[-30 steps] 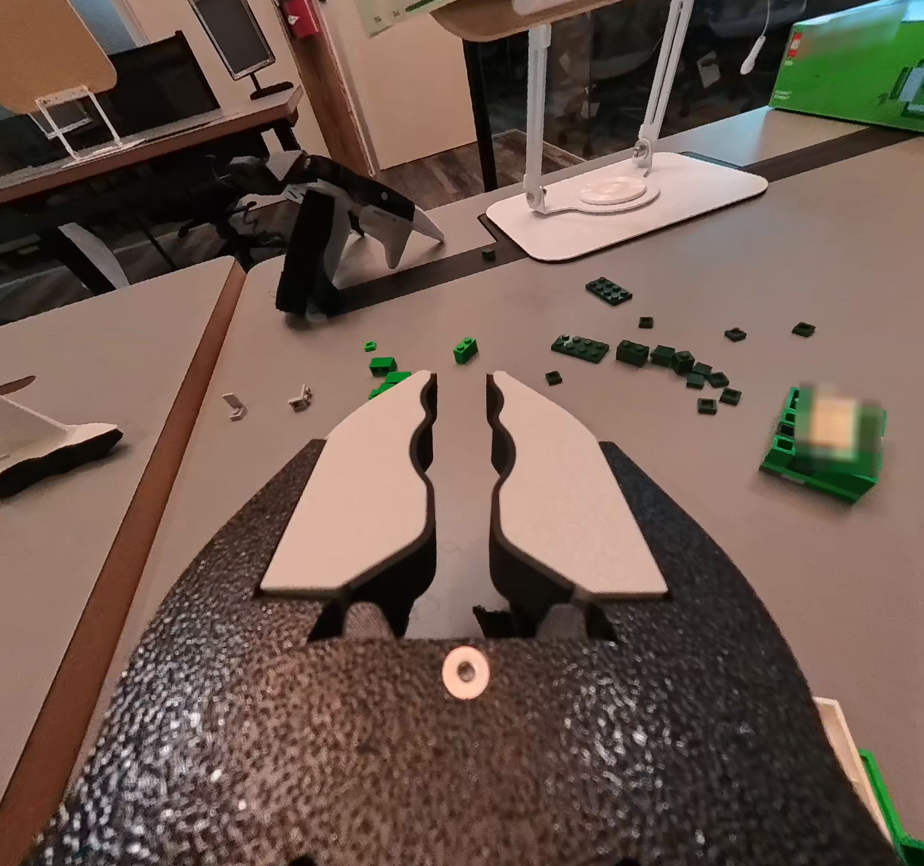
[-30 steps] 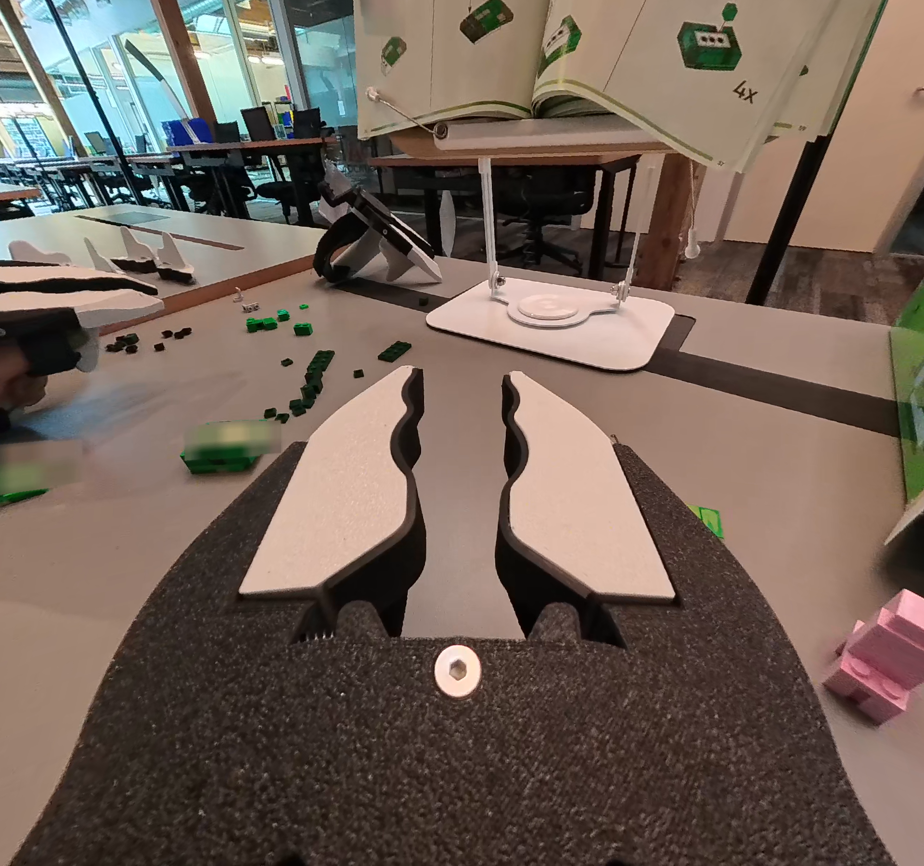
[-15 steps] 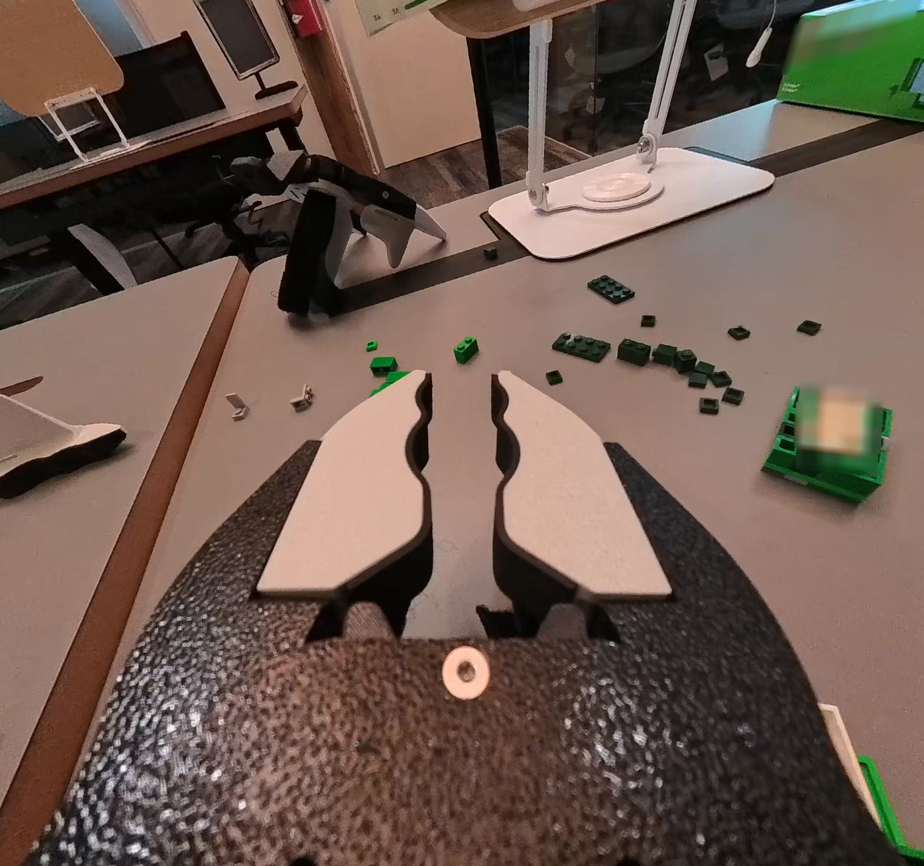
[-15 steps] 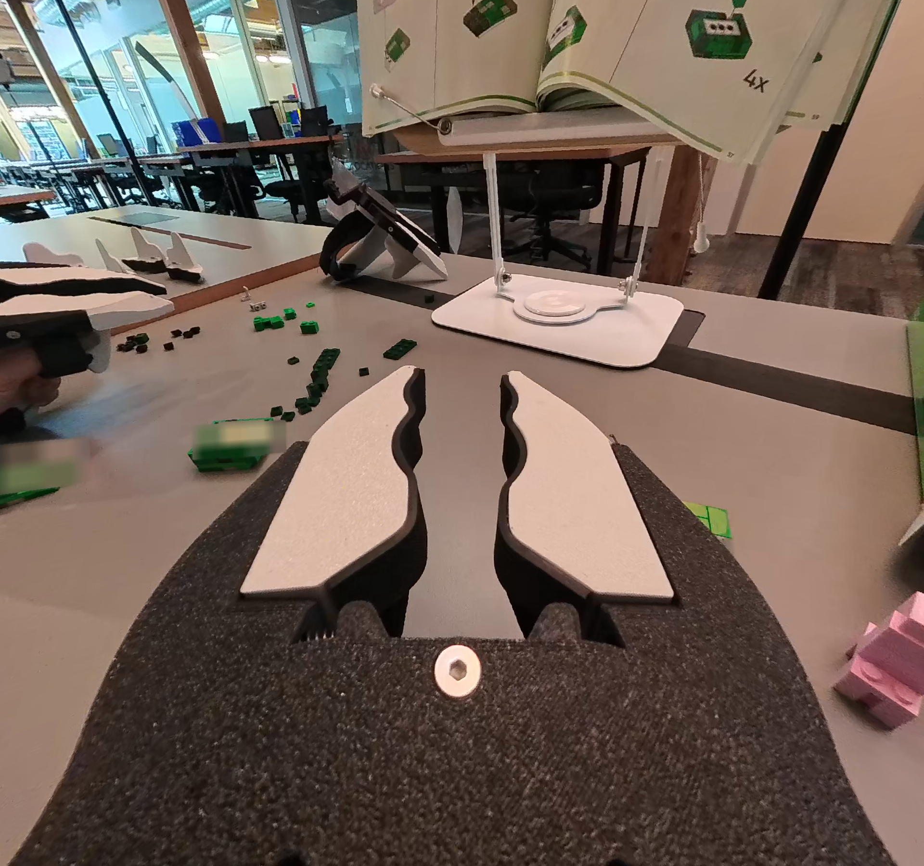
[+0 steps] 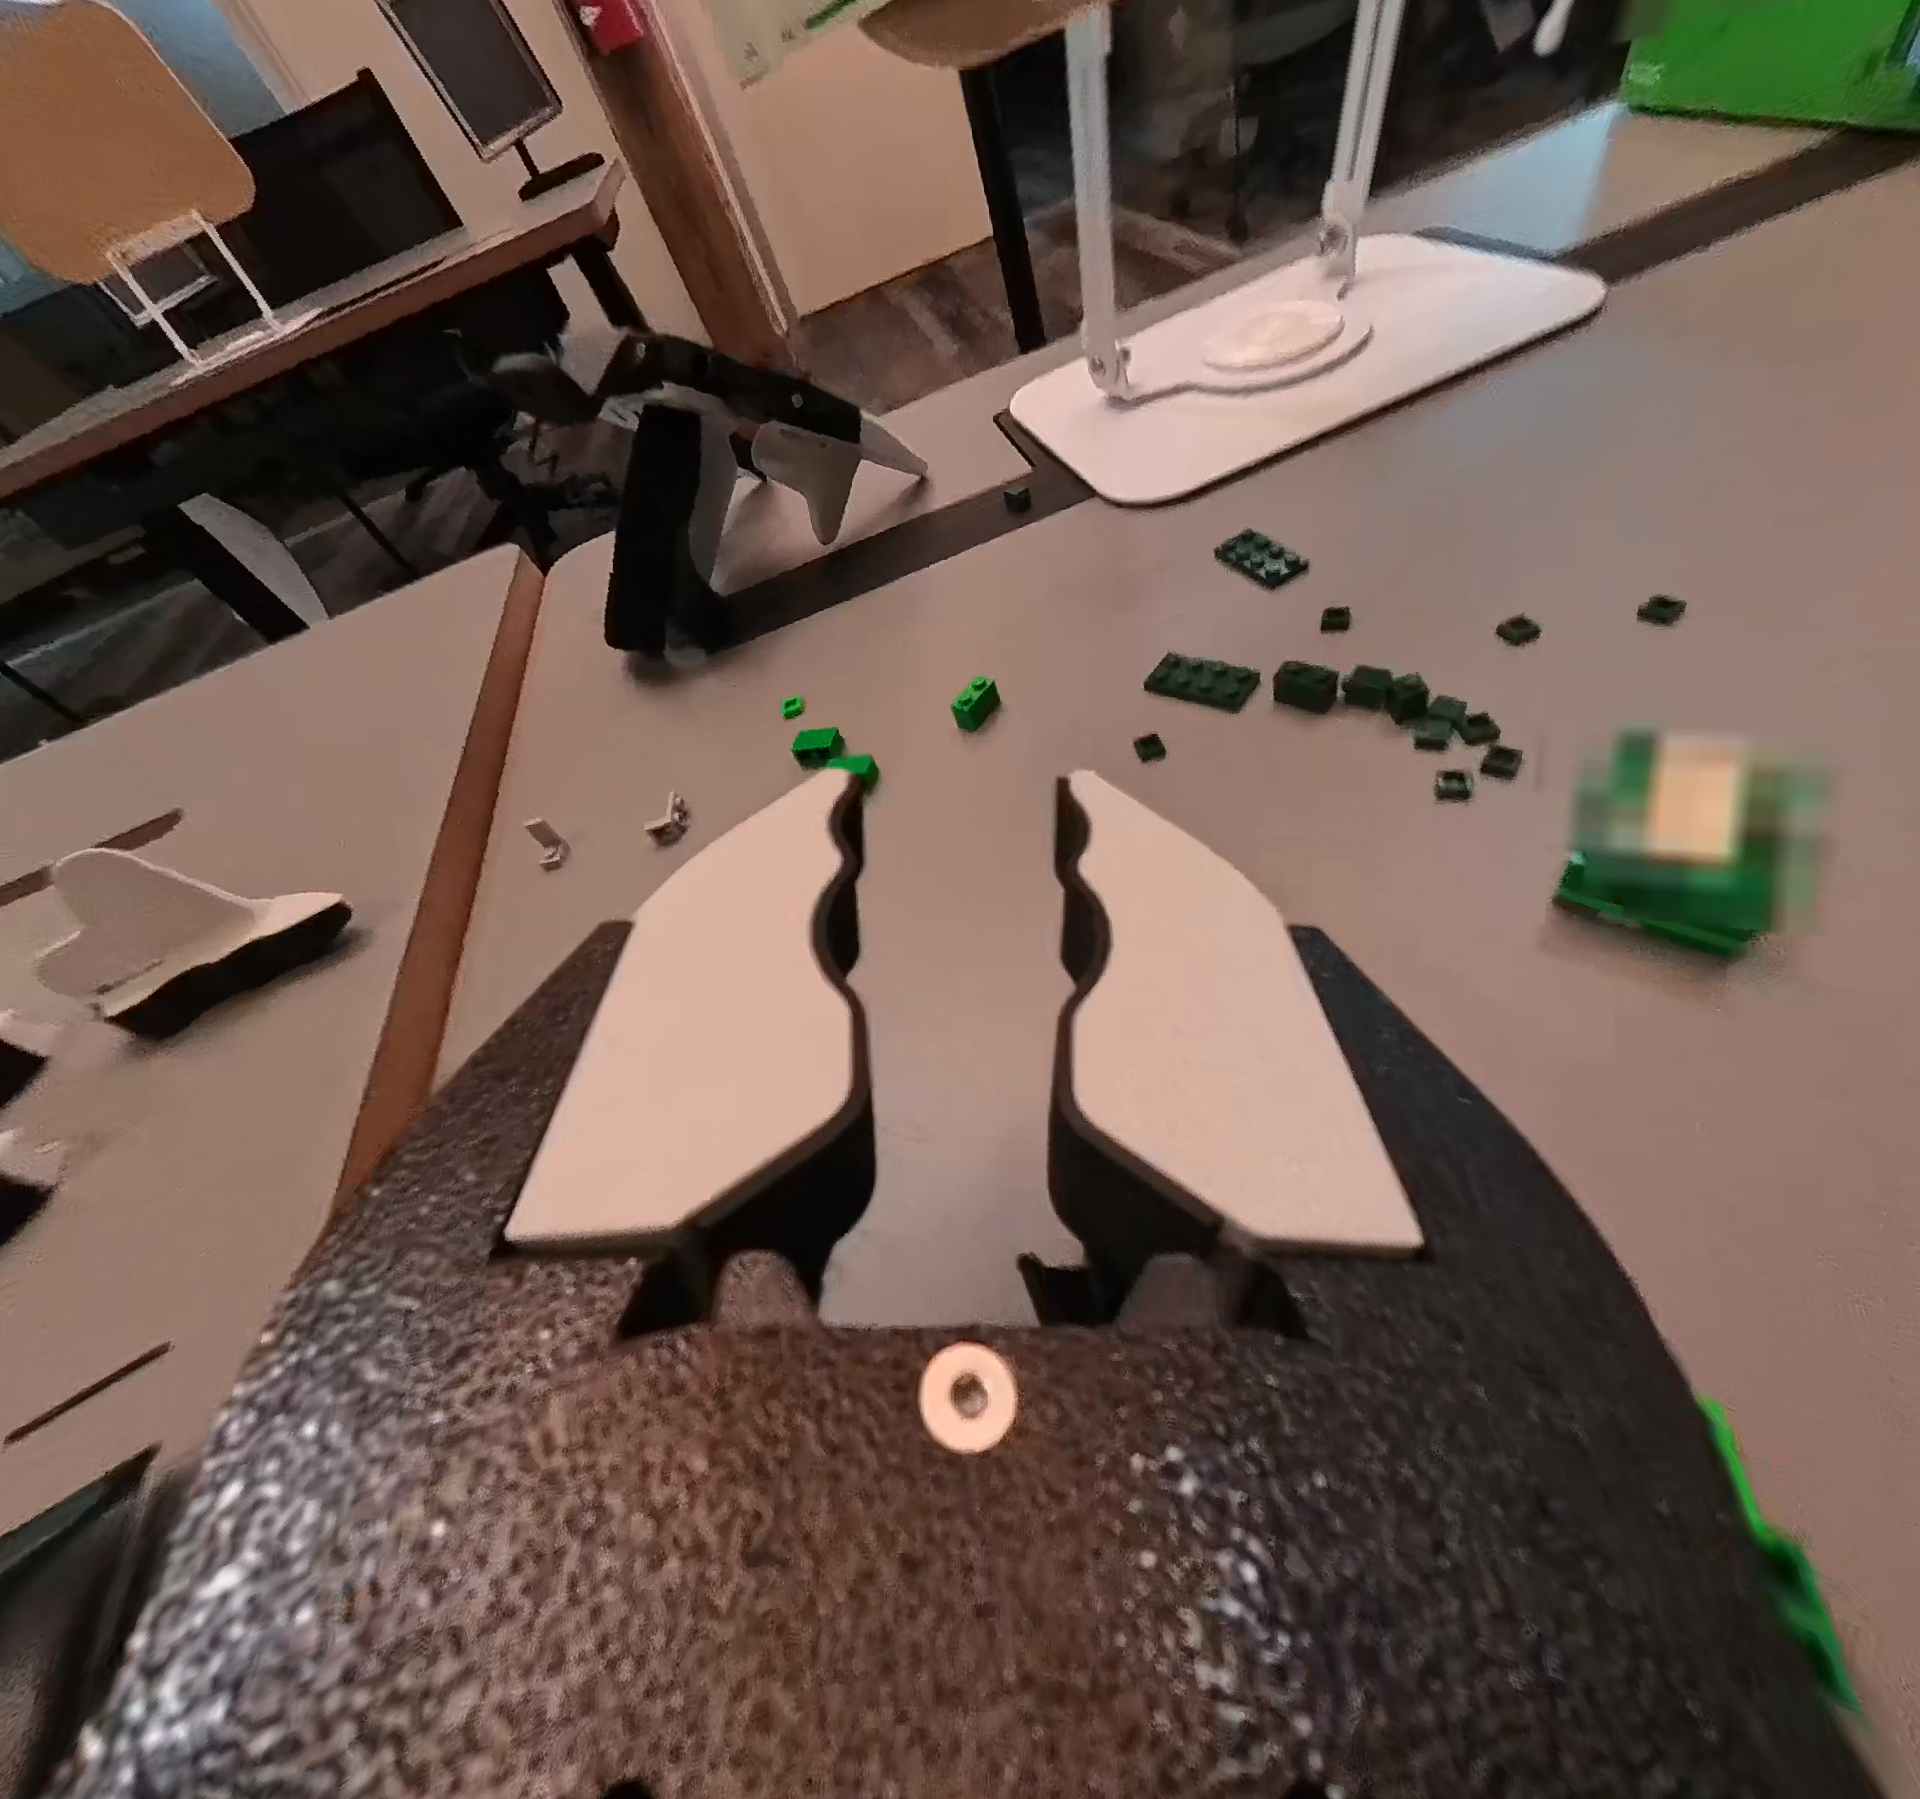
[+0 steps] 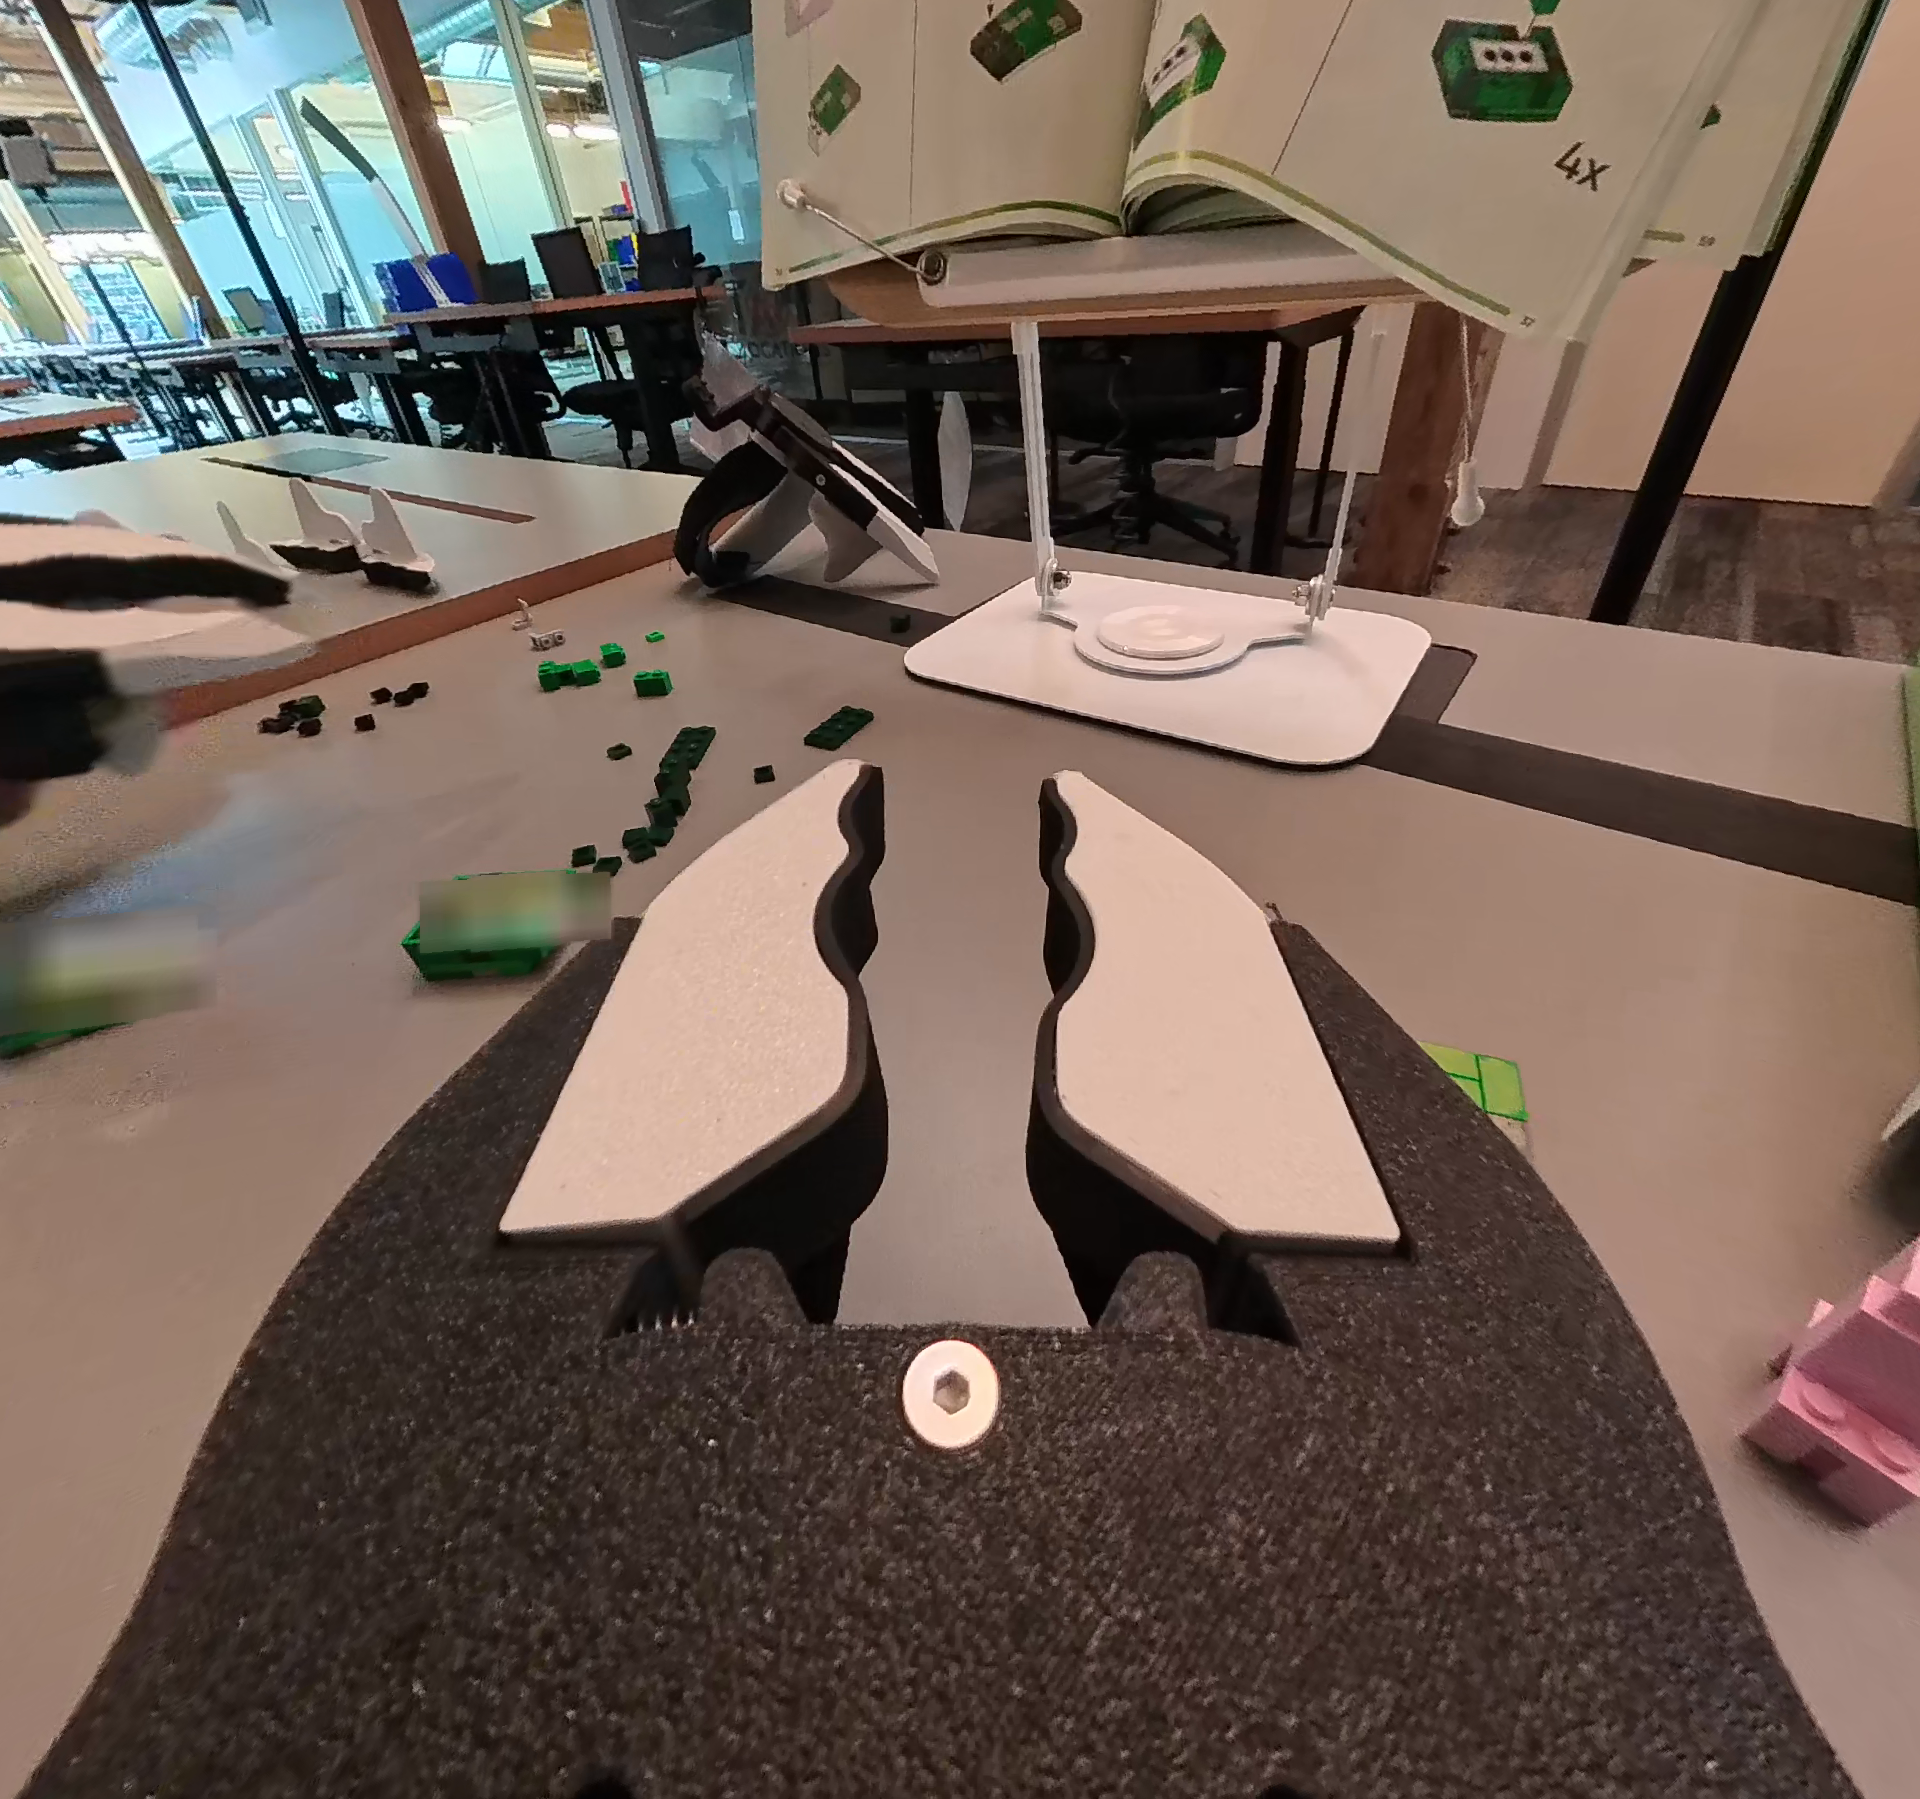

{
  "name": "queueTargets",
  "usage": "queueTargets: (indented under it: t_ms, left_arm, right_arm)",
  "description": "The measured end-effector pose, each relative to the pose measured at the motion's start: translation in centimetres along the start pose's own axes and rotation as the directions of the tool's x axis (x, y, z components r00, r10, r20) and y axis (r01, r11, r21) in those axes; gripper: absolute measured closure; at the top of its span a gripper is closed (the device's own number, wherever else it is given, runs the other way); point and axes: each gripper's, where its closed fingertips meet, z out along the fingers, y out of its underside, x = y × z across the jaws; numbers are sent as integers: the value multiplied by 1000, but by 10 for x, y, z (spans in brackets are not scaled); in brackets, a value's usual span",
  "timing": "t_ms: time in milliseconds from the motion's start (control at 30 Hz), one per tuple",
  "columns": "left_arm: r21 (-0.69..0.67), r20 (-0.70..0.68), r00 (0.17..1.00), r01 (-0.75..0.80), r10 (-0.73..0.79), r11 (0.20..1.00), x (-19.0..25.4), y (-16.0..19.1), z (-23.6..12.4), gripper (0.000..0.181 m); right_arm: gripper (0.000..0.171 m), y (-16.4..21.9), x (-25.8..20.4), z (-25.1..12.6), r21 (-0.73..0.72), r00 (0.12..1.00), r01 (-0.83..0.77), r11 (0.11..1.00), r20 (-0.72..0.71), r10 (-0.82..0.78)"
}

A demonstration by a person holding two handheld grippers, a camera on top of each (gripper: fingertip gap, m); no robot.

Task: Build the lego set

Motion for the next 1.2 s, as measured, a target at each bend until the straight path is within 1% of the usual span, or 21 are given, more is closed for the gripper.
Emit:
queueTargets:
  t_ms: [67, 133, 200, 267, 333, 367, 467, 533, 700, 900, 1100, 1167, 1200]
  left_arm:
    - [-38, -75, 997, 31, -34, 999, 15, 2, -20, 131]
    - [-82, -163, 982, 79, -91, 993, 37, 8, -44, 122]
    - [-139, -214, 971, 75, -104, 987, 56, 20, -67, 114]
    - [-199, -218, 972, 38, -82, 979, 68, 37, -83, 115]
    - [-265, -185, 982, -7, -44, 964, 72, 56, -92, 119]
    - [-288, -193, 980, -3, -55, 958, 76, 63, -94, 120]
    - [-336, -228, 960, 77, -160, 939, 84, 74, -95, 122]
    - [-349, -240, 951, 103, -195, 932, 85, 76, -93, 123]
    - [-374, -263, 952, 47, -155, 926, 89, 80, -87, 126]
    - [-376, -278, 949, 32, -146, 926, 91, 80, -85, 130]
    - [-374, -290, 946, 25, -143, 927, 93, 79, -82, 138]
    - [-370, -297, 945, 15, -134, 929, 94, 78, -81, 146]
    - [-365, -294, 948, 6, -122, 931, 94, 77, -80, 146]
  right_arm:
    - [143, 0, 2, 0, 4, 1000, -16, 1000, 0, 16]
    - [143, 0, 3, 0, 2, 999, -38, 999, 1, 38]
    - [143, 0, 5, 0, 6, 999, -55, 998, -2, 55]
    - [144, -1, 6, -1, 10, 998, -62, 998, -4, 62]
    - [143, -1, 6, -1, 11, 998, -63, 998, -4, 63]
    - [143, -1, 6, -1, 10, 998, -61, 998, -3, 61]
    - [144, -1, 6, -1, 10, 998, -57, 998, -3, 57]
    - [143, -1, 6, -1, 11, 998, -59, 998, -2, 59]
    - [143, -1, 6, 0, 9, 998, -65, 998, -1, 65]
    - [144, 0, 6, 0, 5, 998, -64, 998, 0, 64]
    - [143, 0, 6, 0, 3, 998, -68, 998, 0, 68]
    - [143, 0, 6, 0, 3, 998, -68, 998, 0, 68]
    - [143, 0, 6, 0, 3, 998, -69, 998, 0, 69]
